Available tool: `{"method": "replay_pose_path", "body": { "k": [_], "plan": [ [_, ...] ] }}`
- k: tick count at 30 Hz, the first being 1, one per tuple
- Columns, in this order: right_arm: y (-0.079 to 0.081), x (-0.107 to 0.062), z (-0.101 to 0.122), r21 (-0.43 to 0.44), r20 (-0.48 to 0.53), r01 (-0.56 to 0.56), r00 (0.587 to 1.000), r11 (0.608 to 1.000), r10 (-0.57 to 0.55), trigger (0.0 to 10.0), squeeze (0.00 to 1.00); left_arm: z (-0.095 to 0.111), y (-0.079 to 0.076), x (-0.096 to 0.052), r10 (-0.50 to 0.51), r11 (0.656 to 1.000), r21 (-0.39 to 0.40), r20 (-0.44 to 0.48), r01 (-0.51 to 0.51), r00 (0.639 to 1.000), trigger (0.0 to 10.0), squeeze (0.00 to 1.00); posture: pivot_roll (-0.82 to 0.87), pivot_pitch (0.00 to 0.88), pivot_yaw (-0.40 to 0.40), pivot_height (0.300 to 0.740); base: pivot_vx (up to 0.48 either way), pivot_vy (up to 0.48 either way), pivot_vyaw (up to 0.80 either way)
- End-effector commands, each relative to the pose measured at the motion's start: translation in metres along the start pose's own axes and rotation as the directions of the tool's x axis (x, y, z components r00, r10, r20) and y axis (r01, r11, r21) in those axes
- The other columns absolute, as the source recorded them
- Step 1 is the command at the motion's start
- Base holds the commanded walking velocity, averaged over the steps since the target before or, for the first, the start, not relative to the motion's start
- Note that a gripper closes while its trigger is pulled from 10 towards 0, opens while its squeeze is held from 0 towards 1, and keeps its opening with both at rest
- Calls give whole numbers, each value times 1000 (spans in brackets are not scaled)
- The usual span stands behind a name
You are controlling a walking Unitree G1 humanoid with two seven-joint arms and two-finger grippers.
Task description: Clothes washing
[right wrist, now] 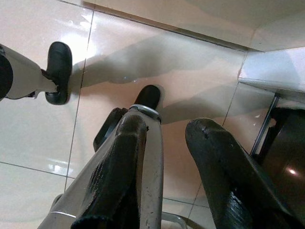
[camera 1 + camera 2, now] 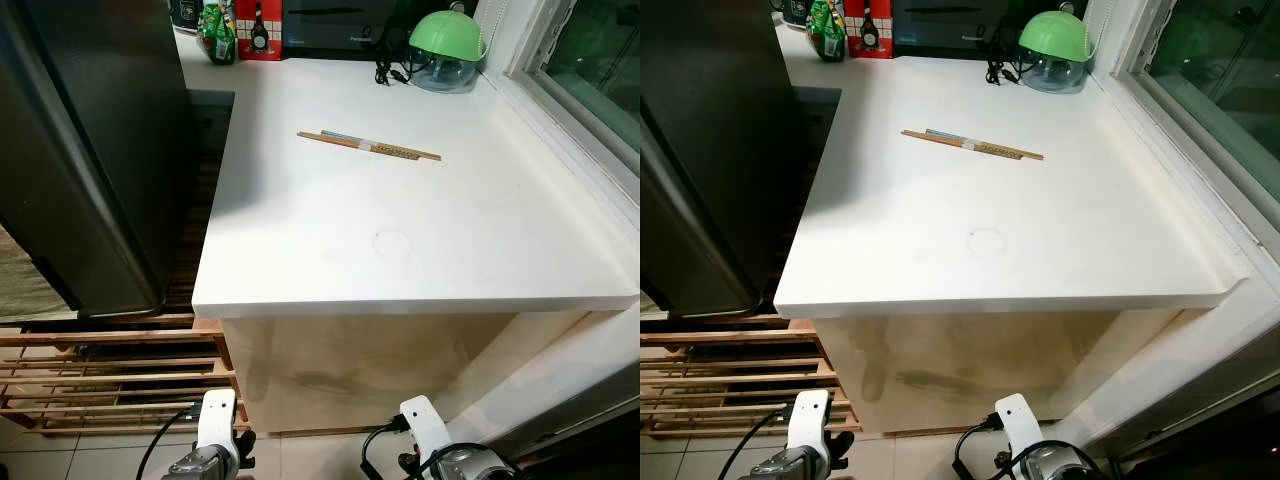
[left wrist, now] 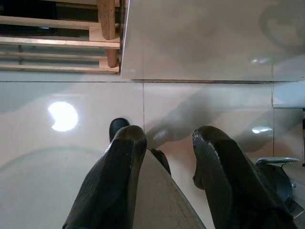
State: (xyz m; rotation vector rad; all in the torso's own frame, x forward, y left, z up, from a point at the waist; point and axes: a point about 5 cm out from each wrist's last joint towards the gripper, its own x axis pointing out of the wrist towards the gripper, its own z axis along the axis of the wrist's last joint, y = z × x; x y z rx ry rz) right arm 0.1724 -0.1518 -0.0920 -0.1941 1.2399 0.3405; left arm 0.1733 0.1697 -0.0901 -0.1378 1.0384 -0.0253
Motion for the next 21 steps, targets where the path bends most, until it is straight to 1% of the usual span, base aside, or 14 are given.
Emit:
{"method": "replay_pose_path", "body": {
  "k": [1, 2, 3, 4, 7, 13, 15, 16, 17, 18, 19, 20, 21],
  "plan": [
    [-8, -3, -69, 497, -181, 177, 979, 850, -98, 10000, 0, 12, -36, 5, 24, 940, 332, -279, 73, 960, 10000, 0, -119, 0, 78, 740, 0, 0, 0],
    [-8, -3, -69, 497, -181, 177, 979, 850, -98, 10000, 0, 12, -36, 5, 24, 940, 332, -279, 73, 960, 10000, 0, -119, 0, 78, 740, 0, 0, 0],
    [-8, -3, -65, 476, -173, 166, 980, 864, -94, 10000, 0, 19, -33, 5, 32, 947, 316, -272, 58, 962, 10000, 0, -107, 0, 66, 740, 0, 0, 0],
    [-11, -3, -60, 471, -166, 163, 982, 867, -95, 10000, 0, 24, -31, 5, 38, 948, 314, -270, 51, 962, 10000, 0, -107, 0, 66, 740, 0, 0, 0],
    [-14, -3, -56, 470, -158, 162, 983, 867, -98, 10000, 0, 28, -28, 5, 44, 948, 316, -268, 45, 962, 10000, 0, -105, 0, 66, 740, 0, 0, 0],
    [-13, -3, -56, 475, -153, 161, 983, 865, -99, 10000, 0, 28, -28, 5, 46, 947, 319, -260, 41, 964, 10000, 0, -107, 0, 71, 740, 0, 0, 0],
    [-14, -3, -54, 484, -145, 170, 983, 858, -113, 10000, 0, 30, -28, 5, 52, 946, 321, -265, 37, 963, 10000, 0, -108, 0, 71, 740, 0, 0, 0],
    [-16, -3, -52, 490, -133, 173, 983, 855, -123, 10000, 0, 30, -29, 5, 51, 951, 308, -265, 34, 963, 10000, 0, -110, 0, 73, 740, 0, 0, 0],
    [-26, -5, -45, 487, -89, 201, 979, 850, -181, 10000, 0, 32, -31, 6, 37, 961, 275, -244, 33, 969, 10000, 0, -112, 0, 73, 740, 0, 0, 0],
    [-26, -5, -45, 487, -89, 201, 979, 850, -181, 10000, 0, 32, -31, 6, 37, 961, 275, -244, 33, 969, 10000, 0, -112, 0, 73, 740, 0, 0, 0],
    [-37, -8, -37, 419, -50, 246, 967, 874, -249, 10000, 0, 37, -35, 7, 8, 960, 275, -204, 50, 979, 10000, 0, -118, 0, 72, 740, 0, 0, 0],
    [-42, -9, -33, 366, -33, 267, 961, 892, -274, 10000, 0, 40, -38, 7, -8, 956, 287, -184, 62, 983, 10000, 0, -118, 0, 72, 740, 0, 0, 0],
    [-46, -10, -28, 331, -3, 272, 958, 904, -287, 10000, 0, 46, -41, 8, -24, 944, 324, -139, 68, 990, 10000, 0, -123, 0, 66, 740, 0, 0, 0]
  ]
}}
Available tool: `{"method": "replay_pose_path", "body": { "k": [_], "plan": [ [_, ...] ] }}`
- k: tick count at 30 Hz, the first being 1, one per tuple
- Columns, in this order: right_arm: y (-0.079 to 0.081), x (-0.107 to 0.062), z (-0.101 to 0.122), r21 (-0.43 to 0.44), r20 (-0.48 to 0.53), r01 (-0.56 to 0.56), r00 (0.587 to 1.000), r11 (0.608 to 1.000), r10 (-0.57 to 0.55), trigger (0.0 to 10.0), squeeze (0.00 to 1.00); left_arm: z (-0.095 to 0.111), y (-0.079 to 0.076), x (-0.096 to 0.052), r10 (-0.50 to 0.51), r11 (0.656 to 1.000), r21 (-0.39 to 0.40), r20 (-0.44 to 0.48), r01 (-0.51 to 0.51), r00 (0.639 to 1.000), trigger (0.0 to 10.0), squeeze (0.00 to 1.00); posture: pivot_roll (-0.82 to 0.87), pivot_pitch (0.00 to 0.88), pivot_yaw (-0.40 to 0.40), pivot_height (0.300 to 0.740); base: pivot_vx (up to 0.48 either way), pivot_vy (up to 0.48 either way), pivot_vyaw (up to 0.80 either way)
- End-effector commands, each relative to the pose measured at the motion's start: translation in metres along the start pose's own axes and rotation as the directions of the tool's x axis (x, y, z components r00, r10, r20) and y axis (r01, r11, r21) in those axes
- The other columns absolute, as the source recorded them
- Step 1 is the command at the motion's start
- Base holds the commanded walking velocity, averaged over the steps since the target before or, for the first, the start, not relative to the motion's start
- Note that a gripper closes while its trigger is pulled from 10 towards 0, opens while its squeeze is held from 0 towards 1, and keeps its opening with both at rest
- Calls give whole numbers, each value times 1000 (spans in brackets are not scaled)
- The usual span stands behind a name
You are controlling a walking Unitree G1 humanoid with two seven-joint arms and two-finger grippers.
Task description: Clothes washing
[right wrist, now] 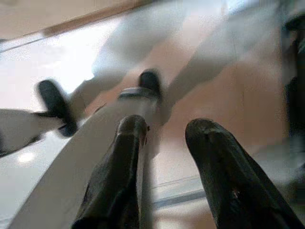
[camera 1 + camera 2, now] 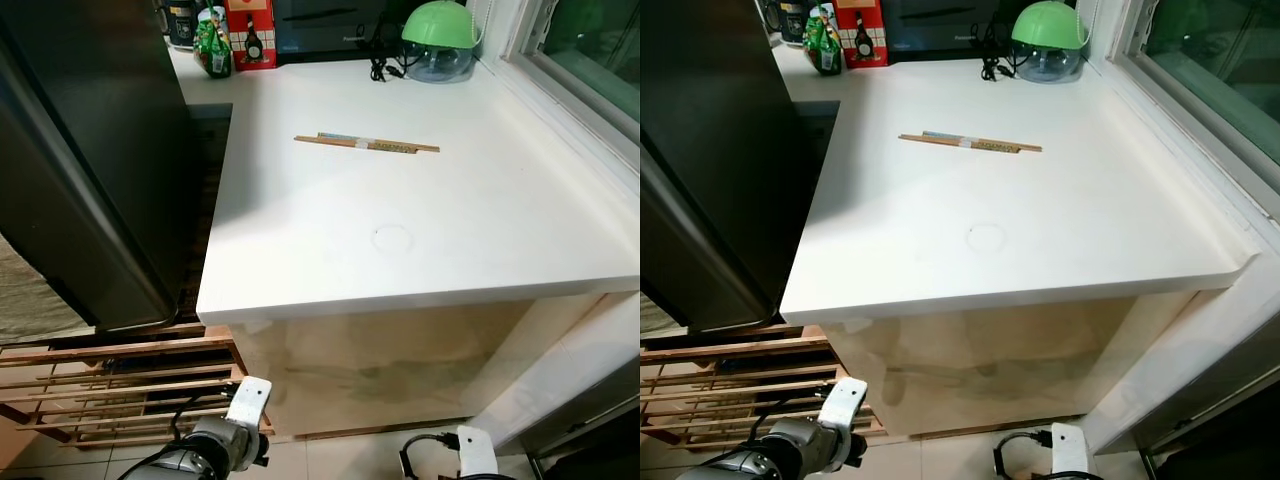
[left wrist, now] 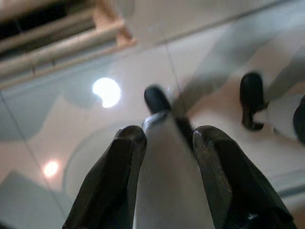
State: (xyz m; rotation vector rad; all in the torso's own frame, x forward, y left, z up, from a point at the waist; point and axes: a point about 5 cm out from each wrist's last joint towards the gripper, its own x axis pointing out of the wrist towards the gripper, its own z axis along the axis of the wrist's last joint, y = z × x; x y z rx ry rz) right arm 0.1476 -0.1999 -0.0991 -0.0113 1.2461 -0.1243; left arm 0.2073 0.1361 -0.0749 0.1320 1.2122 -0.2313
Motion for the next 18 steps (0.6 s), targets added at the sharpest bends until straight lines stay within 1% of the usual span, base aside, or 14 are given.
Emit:
{"method": "replay_pose_path", "body": {
  "k": [1, 2, 3, 4, 5, 6, 7, 8, 9, 10, 11, 12, 14, 18],
  "plan": [
    [-6, -2, 20, -63, 88, 23, 996, 998, -18, 10000, 0, 20, -1, -2, -2, 998, 68, 109, -6, 994, 10000, 0, -124, 0, 65, 740, 0, 0, 0],
    [-4, -2, 21, -93, 110, 13, 994, 996, -3, 10000, 0, 30, -1, -4, -2, 995, 102, 177, -16, 984, 10000, 0, -125, 0, 63, 740, 0, 0, 0],
    [-4, -2, 21, -93, 110, 13, 994, 996, -3, 10000, 0, 30, -1, -4, -2, 995, 102, 177, -16, 984, 10000, 0, -125, 0, 63, 740, 0, 0, 0],
    [-1, -2, 22, -136, 140, -5, 990, 991, 24, 10000, 0, 35, -3, -5, -22, 994, 113, 248, -6, 969, 10000, 0, -123, 0, 58, 740, 0, 0, 0],
    [-1, -3, 25, -212, 166, -18, 985, 977, 55, 10000, 0, 33, -9, -6, -111, 990, 120, 313, 77, 943, 10000, 0, -119, 0, 51, 740, 0, 0, 0],
    [-1, -3, 25, -212, 166, -18, 985, 977, 55, 10000, 0, 33, -9, -6, -111, 990, 120, 313, 77, 943, 10000, 0, -119, 0, 51, 740, 0, 0, 0],
    [-1, -5, 32, -271, 199, -38, 975, 962, 95, 10000, 0, 30, -14, -7, -194, 976, 166, 346, 143, 918, 10000, 0, -117, 0, 48, 740, 0, 0, 0],
    [-3, -7, 39, -317, 228, -53, 965, 947, 130, 10000, 0, 26, -19, -8, -242, 952, 264, 349, 152, 905, 10000, 0, -117, 0, 46, 740, 0, 0, 0],
    [-3, -7, 39, -317, 228, -53, 965, 947, 130, 10000, 0, 26, -19, -8, -242, 952, 264, 349, 152, 905, 10000, 0, -117, 0, 46, 740, 0, 0, 0],
    [-8, -15, 47, -392, 245, -95, 948, 915, 204, 10000, 0, 24, -30, -8, -313, 864, 485, 312, 133, 897, 10000, 0, -122, 0, 48, 740, 0, 0, 0],
    [-10, -18, 47, -415, 236, -110, 946, 903, 224, 10000, 0, 23, -34, -8, -337, 825, 550, 295, 129, 894, 10000, 0, -122, 0, 48, 740, 0, 0, 0],
    [-10, -18, 47, -415, 236, -110, 946, 903, 224, 10000, 0, 23, -34, -8, -337, 825, 550, 295, 129, 894, 10000, 0, -122, 0, 48, 740, 0, 0, 0],
    [-12, -21, 46, -449, 233, -112, 943, 887, 238, 10000, 0, 23, -37, -9, -356, 788, 602, 277, 128, 892, 10000, 0, -127, 0, 52, 740, 0, 0, 0],
    [-14, -23, 44, -475, 263, -82, 937, 876, 230, 10000, 0, 26, -38, -9, -351, 782, 612, 277, 117, 895, 10000, 0, -128, 0, 55, 740, 0, 0, 0]
  ]
}}
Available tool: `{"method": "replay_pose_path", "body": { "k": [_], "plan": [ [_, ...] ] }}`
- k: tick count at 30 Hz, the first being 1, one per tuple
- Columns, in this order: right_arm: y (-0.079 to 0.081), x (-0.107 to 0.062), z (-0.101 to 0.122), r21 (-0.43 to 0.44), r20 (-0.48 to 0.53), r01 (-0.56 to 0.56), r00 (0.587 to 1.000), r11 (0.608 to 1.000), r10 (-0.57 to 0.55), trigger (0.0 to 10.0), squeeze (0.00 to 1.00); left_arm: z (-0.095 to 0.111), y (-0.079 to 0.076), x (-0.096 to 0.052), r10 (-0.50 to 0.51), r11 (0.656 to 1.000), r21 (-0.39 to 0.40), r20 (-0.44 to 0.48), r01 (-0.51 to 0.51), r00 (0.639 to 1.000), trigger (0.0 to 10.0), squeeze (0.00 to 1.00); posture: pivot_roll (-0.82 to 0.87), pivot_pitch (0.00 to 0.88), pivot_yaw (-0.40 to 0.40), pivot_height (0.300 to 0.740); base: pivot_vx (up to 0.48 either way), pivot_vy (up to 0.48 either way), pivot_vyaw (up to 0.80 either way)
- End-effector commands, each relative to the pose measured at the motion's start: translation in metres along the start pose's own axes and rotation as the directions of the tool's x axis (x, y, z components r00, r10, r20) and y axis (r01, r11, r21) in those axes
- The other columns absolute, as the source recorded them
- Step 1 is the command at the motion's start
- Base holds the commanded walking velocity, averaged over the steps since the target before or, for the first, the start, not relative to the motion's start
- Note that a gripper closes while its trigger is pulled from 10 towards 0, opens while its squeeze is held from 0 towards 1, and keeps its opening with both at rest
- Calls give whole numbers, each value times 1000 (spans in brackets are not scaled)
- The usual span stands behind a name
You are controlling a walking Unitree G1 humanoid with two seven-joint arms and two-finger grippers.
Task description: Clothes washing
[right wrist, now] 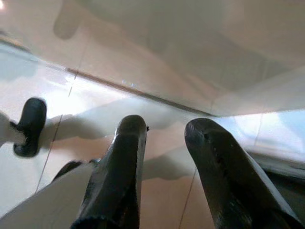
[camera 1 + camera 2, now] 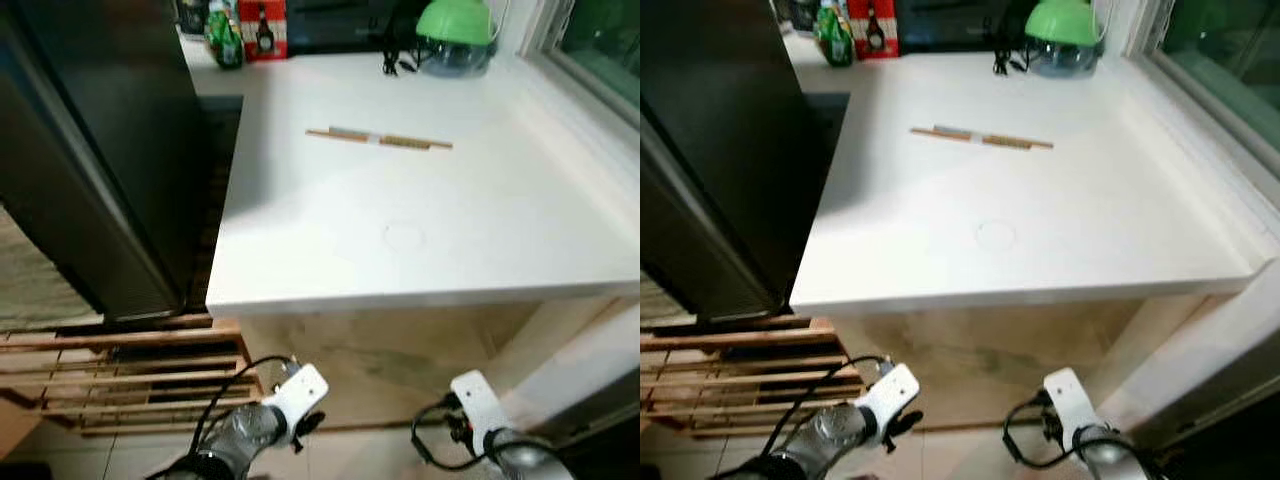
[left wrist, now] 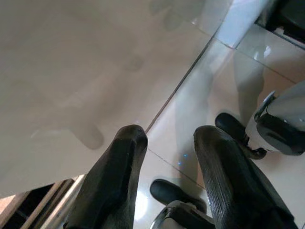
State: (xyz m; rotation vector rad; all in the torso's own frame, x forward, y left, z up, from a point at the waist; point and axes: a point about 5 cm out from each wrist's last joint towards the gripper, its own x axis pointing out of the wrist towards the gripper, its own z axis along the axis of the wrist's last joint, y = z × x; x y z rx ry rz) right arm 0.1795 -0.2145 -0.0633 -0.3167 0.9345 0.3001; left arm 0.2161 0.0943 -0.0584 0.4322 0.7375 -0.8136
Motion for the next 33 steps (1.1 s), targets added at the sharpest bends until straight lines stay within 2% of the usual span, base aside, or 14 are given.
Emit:
{"method": "replay_pose_path", "body": {
  "k": [1, 2, 3, 6, 8, 9, 11, 15, 16, 22, 25, 27, 30, 33],
  "plan": [
    [-1, -4, 11, 31, 113, 51, 992, 998, -54, 10000, 0, -4, 16, -4, 113, 991, -70, -38, -116, 993, 10000, 0, -131, 0, 71, 740, 0, 0, 0],
    [-1, -4, 11, 31, 113, 51, 992, 998, -54, 10000, 0, -4, 16, -4, 113, 991, -70, -38, -116, 993, 10000, 0, -131, 0, 71, 740, 0, 0, 0],
    [-1, -7, 15, 39, 162, 91, 982, 995, -97, 10000, 0, -8, 24, -7, 176, 970, -162, -50, -182, 983, 10000, 0, -132, 0, 72, 740, 0, 0, 0],
    [4, -17, 17, 184, 255, 19, 965, 983, -66, 10000, 0, -28, 38, -20, 318, 861, -394, -80, -323, 945, 10000, 0, -131, 0, 73, 740, 0, 0, 0],
    [4, -17, 17, 184, 255, 19, 965, 983, -66, 10000, 0, -28, 38, -20, 318, 861, -394, -80, -323, 945, 10000, 0, -131, 0, 73, 740, 0, 0, 0],
    [5, -20, 15, 231, 260, -5, 964, 973, -57, 10000, 0, -37, 40, -26, 355, 822, -444, -91, -357, 931, 10000, 0, -124, 0, 70, 740, 0, 0, 0],
    [8, -26, 15, 310, 272, 5, 958, 951, -93, 10000, 0, -53, 43, -40, 389, 799, -470, -74, -376, 918, 10000, 0, -114, 0, 64, 740, 0, 0, 0],
    [20, -36, 15, 355, 300, -26, 950, 935, -87, 10000, 0, -61, 44, -52, 416, 793, -482, -20, -373, 909, 10000, 0, -100, 0, 61, 740, 0, 0, 0],
    [30, -47, 12, 345, 319, -52, 945, 937, -65, 10000, 0, -63, 45, -62, 447, 785, -488, 21, -381, 894, 10000, 0, -97, 0, 63, 740, 0, 0, 0],
    [33, -61, 11, 353, 357, -63, 931, 934, -72, 10000, 0, -62, 45, -75, 486, 771, -498, 59, -396, 872, 10000, 0, -99, 0, 67, 740, 0, 0, 0],
    [26, -97, 23, 388, 460, -85, 881, 918, -112, 10000, 0, -48, 39, -114, 552, 787, -435, 180, -438, 814, 10000, 0, -97, 0, 80, 740, 0, 0, 0],
    [26, -106, 26, 386, 478, -95, 871, 918, -110, 10000, 0, -44, 35, -123, 555, 795, -422, 214, -436, 804, 10000, 0, -97, 0, 80, 740, 0, 0, 0],
    [31, -132, 30, 338, 532, -131, 844, 932, -74, 10000, 0, -43, 30, -144, 612, 758, -435, 215, -486, 761, 10000, 0, -106, 0, 96, 740, 0, 0, 0],
    [32, -144, 30, 317, 548, -144, 834, 938, -57, 10000, 0, -43, 30, -155, 650, 725, -455, 205, -517, 732, 10000, 0, -104, 0, 100, 740, 0, 0, 0]
  ]
}}
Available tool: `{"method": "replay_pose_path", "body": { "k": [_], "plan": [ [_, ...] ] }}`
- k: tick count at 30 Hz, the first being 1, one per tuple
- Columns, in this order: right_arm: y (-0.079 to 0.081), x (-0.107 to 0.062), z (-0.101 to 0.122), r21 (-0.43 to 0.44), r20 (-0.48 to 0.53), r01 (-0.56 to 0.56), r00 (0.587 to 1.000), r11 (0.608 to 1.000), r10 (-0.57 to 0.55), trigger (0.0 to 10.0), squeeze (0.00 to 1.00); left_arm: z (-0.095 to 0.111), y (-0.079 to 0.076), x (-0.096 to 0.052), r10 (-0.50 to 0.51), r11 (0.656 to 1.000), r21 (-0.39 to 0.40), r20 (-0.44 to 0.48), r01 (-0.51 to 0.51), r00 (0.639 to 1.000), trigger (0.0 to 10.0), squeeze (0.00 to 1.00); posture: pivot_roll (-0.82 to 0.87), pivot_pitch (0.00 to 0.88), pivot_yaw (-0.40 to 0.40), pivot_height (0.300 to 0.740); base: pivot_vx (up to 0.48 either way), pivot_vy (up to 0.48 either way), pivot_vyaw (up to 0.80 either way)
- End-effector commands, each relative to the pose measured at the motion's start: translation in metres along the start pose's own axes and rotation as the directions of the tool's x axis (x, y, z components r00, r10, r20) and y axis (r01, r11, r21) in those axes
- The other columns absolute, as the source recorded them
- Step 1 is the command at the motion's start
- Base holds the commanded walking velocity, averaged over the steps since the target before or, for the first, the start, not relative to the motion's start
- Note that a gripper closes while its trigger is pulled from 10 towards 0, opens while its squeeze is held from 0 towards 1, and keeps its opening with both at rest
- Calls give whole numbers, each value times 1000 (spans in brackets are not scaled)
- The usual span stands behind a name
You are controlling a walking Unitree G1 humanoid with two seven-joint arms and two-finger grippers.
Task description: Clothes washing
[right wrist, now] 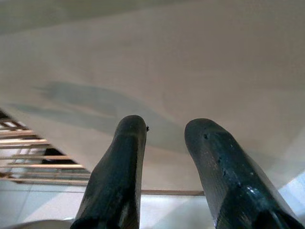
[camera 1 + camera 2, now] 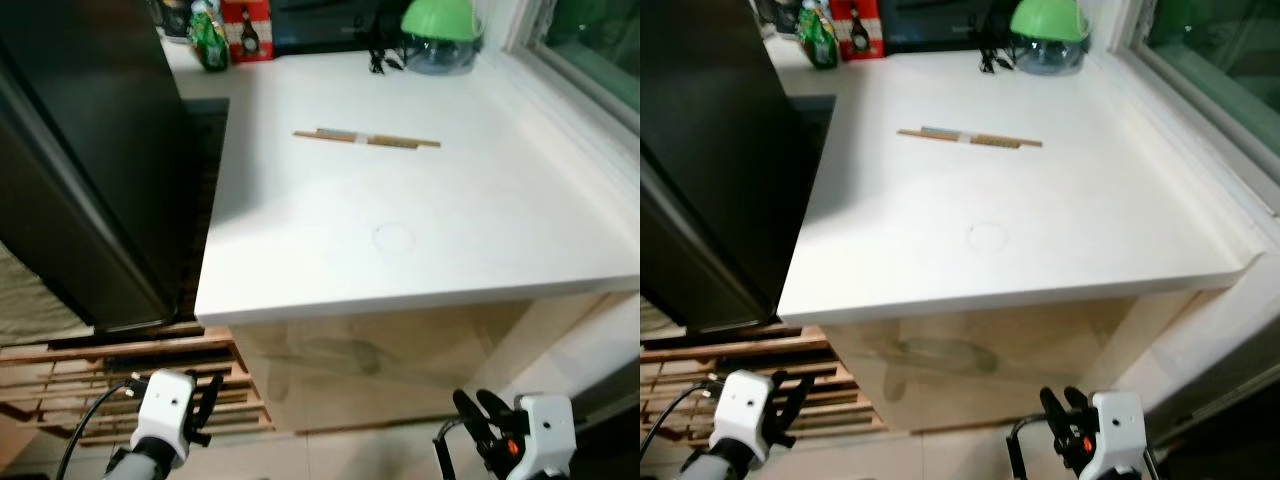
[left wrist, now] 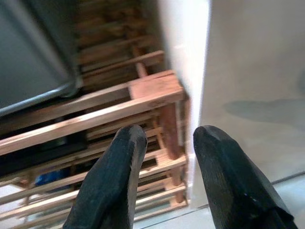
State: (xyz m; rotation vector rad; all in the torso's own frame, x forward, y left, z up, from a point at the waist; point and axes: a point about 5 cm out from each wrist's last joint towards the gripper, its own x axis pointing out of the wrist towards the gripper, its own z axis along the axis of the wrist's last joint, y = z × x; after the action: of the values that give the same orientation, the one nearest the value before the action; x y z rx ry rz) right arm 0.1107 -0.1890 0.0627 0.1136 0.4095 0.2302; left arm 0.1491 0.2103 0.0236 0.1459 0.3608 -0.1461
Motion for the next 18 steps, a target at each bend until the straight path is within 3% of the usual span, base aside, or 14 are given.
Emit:
{"method": "replay_pose_path", "body": {
  "k": [1, 6, 8, 12, 14, 18],
  "plan": [
    [2, -8, 6, 0, 14, -28, 1000, 1000, 28, 10000, 0, 7, 11, -6, 69, 998, -5, 13, -69, 998, 10000, 0, -107, 0, 105, 740, 0, 0, 0],
    [2, -19, 18, 4, 59, -48, 997, 999, 47, 10000, 0, 24, 26, -21, 142, 990, 0, 69, -142, 988, 10000, 0, -109, 0, 114, 740, 0, 0, 0],
    [2, -25, 35, 7, 122, -75, 990, 997, 73, 10000, 0, 35, 36, -32, 162, 987, -28, 136, -160, 977, 10000, 0, -113, 0, 127, 740, 0, 0, 0],
    [1, -28, 51, 31, 186, -86, 979, 996, 79, 10000, 0, 45, 51, -39, 216, 976, -34, 165, -213, 962, 10000, 0, -117, 0, 130, 740, 0, 0, 0],
    [0, -29, 63, 40, 230, -91, 970, 995, 79, 10000, 0, 58, 55, -40, 173, 984, -7, 201, -176, 964, 10000, 0, -111, 0, 127, 740, 0, 0, 0],
    [0, -26, 75, 32, 272, -94, 959, 995, 82, 10000, 0, 47, 64, -37, 157, 985, 64, 85, -163, 984, 10000, 0, -102, 0, 131, 740, 0, 0, 0]
  ]
}}
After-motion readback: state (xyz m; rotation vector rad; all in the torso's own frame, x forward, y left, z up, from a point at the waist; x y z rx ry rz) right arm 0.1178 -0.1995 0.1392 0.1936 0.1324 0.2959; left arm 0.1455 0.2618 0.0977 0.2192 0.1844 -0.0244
